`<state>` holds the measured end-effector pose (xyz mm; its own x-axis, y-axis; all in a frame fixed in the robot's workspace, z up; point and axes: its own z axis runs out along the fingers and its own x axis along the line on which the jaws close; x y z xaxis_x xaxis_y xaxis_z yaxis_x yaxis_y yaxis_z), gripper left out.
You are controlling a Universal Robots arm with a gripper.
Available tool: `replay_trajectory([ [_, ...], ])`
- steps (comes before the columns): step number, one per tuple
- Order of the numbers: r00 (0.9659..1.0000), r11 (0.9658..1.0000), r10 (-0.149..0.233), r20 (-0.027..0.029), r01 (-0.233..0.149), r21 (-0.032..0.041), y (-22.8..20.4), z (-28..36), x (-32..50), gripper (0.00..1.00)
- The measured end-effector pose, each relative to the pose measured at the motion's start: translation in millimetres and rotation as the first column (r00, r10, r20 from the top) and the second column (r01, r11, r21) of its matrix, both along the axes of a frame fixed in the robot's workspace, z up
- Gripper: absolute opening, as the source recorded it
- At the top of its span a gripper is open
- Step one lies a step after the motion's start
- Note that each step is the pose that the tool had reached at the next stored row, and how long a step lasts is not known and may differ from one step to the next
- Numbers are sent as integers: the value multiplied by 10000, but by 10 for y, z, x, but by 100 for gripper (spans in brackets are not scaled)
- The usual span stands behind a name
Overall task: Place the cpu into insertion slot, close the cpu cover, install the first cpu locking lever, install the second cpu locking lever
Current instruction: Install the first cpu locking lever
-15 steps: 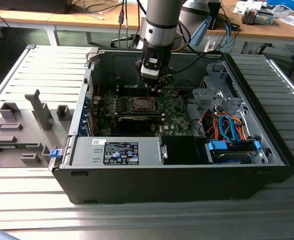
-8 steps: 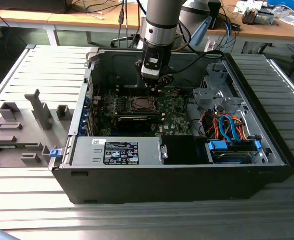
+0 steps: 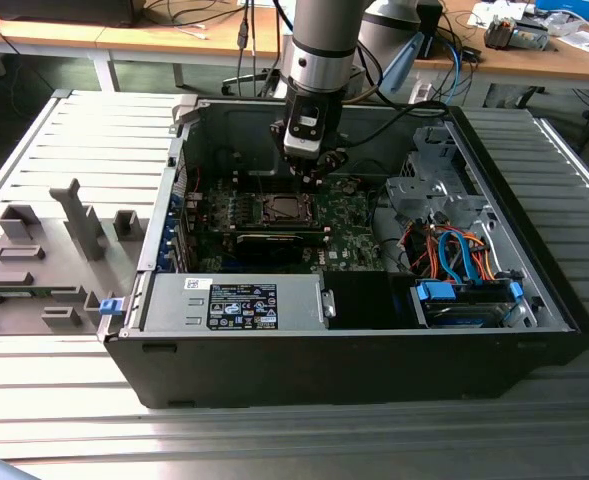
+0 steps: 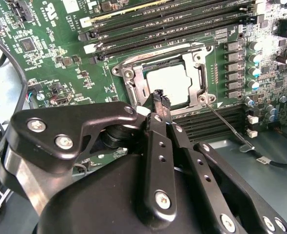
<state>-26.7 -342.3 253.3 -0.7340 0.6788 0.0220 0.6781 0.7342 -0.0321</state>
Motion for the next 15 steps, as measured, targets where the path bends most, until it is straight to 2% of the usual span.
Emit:
replay_trajectory([
  [15, 9996, 9996, 278, 0, -278, 0, 0, 0, 0, 11],
])
